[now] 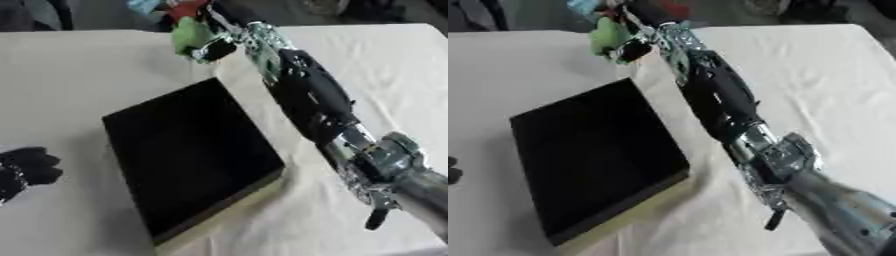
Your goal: Pick up objects on the table and place them in the box.
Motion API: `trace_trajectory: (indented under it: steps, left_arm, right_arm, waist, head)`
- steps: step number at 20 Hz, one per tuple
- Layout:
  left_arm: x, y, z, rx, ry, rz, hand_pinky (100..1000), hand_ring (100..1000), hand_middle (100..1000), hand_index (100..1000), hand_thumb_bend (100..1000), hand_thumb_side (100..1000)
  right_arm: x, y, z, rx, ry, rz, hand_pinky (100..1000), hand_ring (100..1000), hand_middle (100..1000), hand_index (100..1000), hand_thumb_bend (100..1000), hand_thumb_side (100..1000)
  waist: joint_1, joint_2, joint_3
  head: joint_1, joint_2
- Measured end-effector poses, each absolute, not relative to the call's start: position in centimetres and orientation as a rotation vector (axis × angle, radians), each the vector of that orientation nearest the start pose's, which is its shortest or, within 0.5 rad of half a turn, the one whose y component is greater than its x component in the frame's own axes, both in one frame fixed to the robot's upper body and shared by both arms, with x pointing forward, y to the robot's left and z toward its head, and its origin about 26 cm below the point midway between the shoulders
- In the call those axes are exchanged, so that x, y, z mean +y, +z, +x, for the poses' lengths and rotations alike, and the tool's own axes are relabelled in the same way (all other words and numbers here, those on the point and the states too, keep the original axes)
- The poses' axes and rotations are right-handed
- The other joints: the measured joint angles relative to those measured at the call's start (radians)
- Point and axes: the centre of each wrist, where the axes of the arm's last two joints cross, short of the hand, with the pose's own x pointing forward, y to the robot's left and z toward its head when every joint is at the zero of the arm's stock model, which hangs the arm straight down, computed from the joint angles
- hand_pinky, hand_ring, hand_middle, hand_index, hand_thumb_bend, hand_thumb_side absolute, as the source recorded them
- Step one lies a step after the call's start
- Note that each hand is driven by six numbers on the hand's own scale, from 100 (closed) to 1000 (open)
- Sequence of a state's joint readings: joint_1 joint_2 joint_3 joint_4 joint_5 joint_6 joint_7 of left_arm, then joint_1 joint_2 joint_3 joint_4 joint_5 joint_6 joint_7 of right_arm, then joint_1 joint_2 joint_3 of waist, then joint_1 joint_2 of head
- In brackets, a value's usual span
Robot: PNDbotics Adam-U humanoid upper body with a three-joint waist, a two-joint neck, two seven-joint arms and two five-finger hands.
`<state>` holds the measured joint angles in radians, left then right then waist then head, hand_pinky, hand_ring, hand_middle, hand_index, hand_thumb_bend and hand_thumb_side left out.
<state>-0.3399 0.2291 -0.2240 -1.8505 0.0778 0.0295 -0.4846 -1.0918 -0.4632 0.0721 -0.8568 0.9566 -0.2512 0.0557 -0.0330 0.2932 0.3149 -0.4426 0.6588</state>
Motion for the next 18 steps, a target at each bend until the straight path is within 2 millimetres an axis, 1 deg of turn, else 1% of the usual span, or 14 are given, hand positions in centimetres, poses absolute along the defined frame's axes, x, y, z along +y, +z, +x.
trace_trajectory:
  steps: [5, 8, 10, 13, 15, 18]
  left_arm:
    - [19.0, 15.3, 31.7, -1.941, -0.926, -0.456, 812, 763, 739, 866, 344, 1000]
    - [19.1, 15.1, 31.6, -1.936, -0.921, -0.455, 812, 765, 740, 865, 344, 1000]
    - [19.3, 15.0, 31.7, -1.935, -0.914, -0.449, 811, 767, 739, 865, 344, 1000]
    - [19.6, 14.8, 31.7, -1.937, -0.893, -0.433, 811, 767, 739, 865, 344, 1000]
    - [19.8, 14.8, 31.7, -1.942, -0.879, -0.422, 811, 768, 739, 865, 344, 1000]
    - [20.2, 14.7, 31.7, -1.946, -0.856, -0.406, 811, 767, 739, 864, 345, 1000]
  right_arm:
    - [-27.3, 28.6, 48.2, -1.890, 1.310, -1.153, 627, 483, 272, 415, 369, 320]
    - [-26.5, 30.0, 47.4, -1.963, 1.382, -1.131, 627, 484, 274, 417, 363, 323]
    - [-26.0, 30.7, 46.7, -2.009, 1.440, -1.115, 631, 490, 281, 422, 376, 328]
    - [-25.4, 31.1, 45.6, -2.061, 1.552, -1.075, 638, 501, 292, 431, 395, 335]
    - [-25.0, 31.2, 44.8, -2.087, 1.634, -1.047, 639, 505, 295, 432, 390, 343]
    - [-24.6, 30.7, 43.6, -2.111, 1.762, -0.979, 643, 515, 304, 438, 383, 368]
  waist:
    - [0.000, -0.005, -0.016]
    - [-0.002, -0.010, -0.028]
    - [-0.006, -0.012, -0.036]
    - [-0.007, -0.016, -0.051]
    - [-0.010, -0.019, -0.060]
    - [-0.013, -0.025, -0.071]
  head:
    - [0.008, 0.000]
    - [0.012, 0.000]
    - [0.018, 0.000]
    - [0.027, 0.001]
    - [0.033, 0.001]
    - [0.040, 0.001]
